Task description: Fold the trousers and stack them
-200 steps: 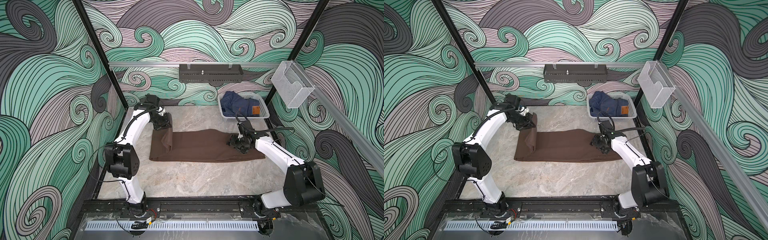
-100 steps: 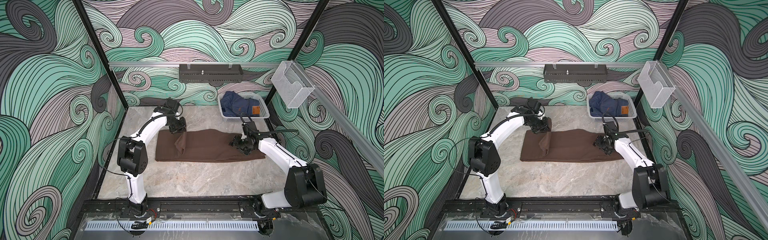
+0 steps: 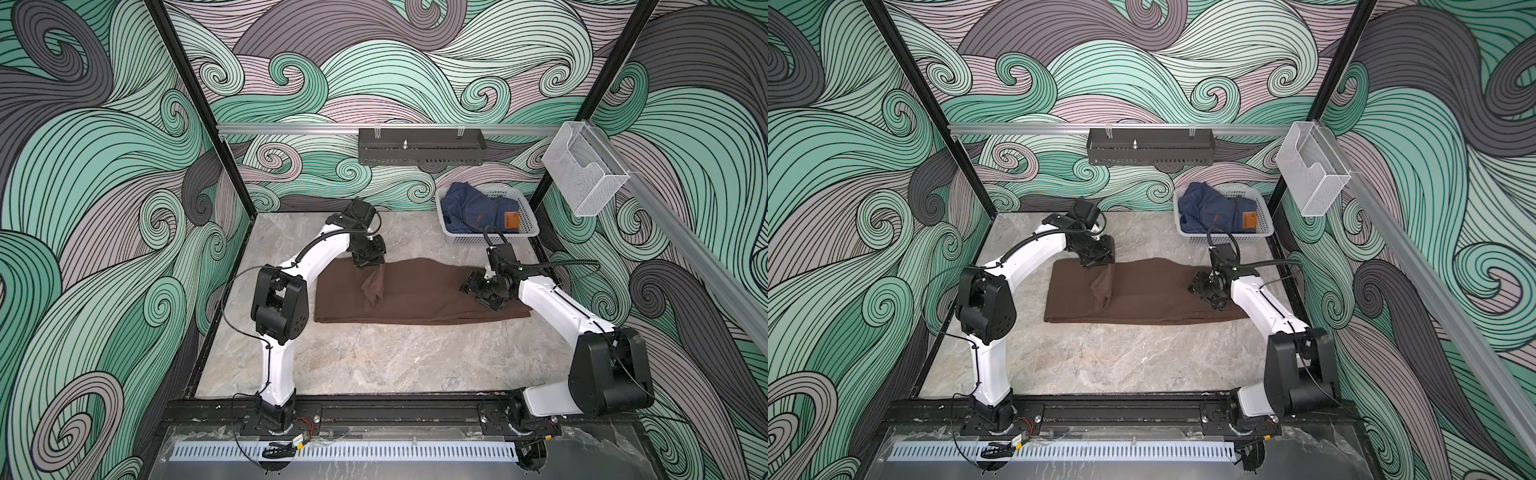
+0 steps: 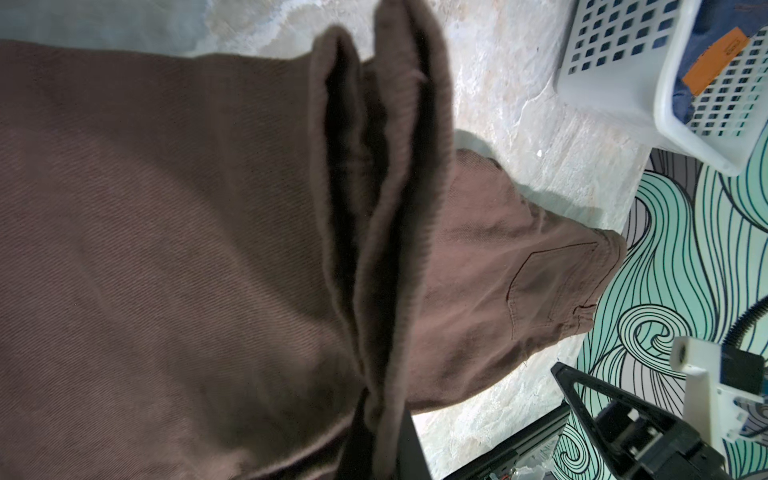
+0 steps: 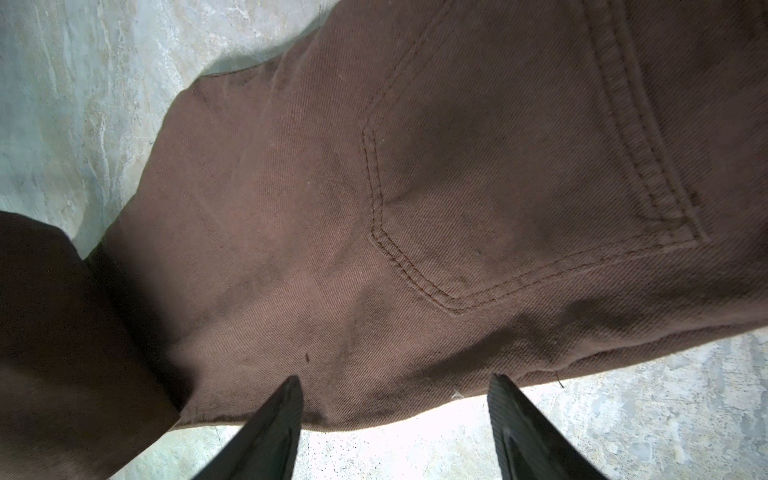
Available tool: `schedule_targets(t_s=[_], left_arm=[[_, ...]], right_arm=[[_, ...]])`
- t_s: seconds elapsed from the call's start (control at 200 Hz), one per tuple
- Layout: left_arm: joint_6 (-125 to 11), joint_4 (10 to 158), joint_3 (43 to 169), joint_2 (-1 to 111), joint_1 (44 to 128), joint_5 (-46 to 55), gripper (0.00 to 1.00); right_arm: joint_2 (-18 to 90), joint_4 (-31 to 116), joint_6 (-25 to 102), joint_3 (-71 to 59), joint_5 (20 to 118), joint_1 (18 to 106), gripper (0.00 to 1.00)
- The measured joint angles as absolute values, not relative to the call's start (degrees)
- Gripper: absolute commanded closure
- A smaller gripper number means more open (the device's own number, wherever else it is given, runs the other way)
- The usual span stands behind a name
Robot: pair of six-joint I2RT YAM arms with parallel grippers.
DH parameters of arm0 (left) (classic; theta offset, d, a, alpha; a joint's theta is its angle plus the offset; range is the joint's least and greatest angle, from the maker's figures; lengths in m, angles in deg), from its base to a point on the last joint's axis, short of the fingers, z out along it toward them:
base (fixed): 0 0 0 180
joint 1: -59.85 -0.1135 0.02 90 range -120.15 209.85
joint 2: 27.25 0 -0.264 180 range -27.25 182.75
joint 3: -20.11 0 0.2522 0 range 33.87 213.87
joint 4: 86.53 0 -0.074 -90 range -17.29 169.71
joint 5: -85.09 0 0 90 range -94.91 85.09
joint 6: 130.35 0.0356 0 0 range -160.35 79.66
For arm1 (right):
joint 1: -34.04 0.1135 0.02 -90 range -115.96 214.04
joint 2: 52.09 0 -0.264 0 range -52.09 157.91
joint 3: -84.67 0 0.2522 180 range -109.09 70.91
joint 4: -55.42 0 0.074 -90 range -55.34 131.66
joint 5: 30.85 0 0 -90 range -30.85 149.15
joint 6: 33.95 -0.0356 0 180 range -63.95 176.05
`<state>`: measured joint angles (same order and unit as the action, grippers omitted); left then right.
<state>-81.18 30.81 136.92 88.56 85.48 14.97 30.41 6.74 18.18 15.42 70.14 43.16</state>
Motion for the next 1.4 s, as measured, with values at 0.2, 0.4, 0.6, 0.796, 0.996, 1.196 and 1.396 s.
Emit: schedule_targets(t_s=[0.2,0.4,0.6,0.796,0.996,1.196,1.396], left_arm=[[-82.1,31.1,137.3,92.2,86.5,15.0,1.00],[-82.6,31.3,137.7,94.3,87.6,15.0,1.00],[-83.3,31.1,140.1,96.1,89.4,15.0,1.00],[-83.9,30.9,141.4,98.2,91.4,15.0,1.00],[-84.7,30.8,142.6,100.9,92.4,15.3,0.66],[-84.4,31.0,143.0,100.6,92.7,16.6,0.48],[-81.9,30.8,143.5,94.0,92.0,16.1,0.44]], right_arm=[[30.4,6.7,18.5,15.4,70.2,42.7,0.28],[30.4,6.7,18.8,15.4,70.3,42.4,0.28],[30.4,6.7,19.0,15.5,70.4,42.4,0.28],[30.4,6.8,19.0,15.8,70.6,42.4,0.28],[30.4,6.7,19.0,16.1,70.6,42.3,0.28],[30.4,6.7,19.0,16.1,70.6,42.2,0.28],[30.4,6.5,18.8,15.8,70.4,42.6,0.28]])
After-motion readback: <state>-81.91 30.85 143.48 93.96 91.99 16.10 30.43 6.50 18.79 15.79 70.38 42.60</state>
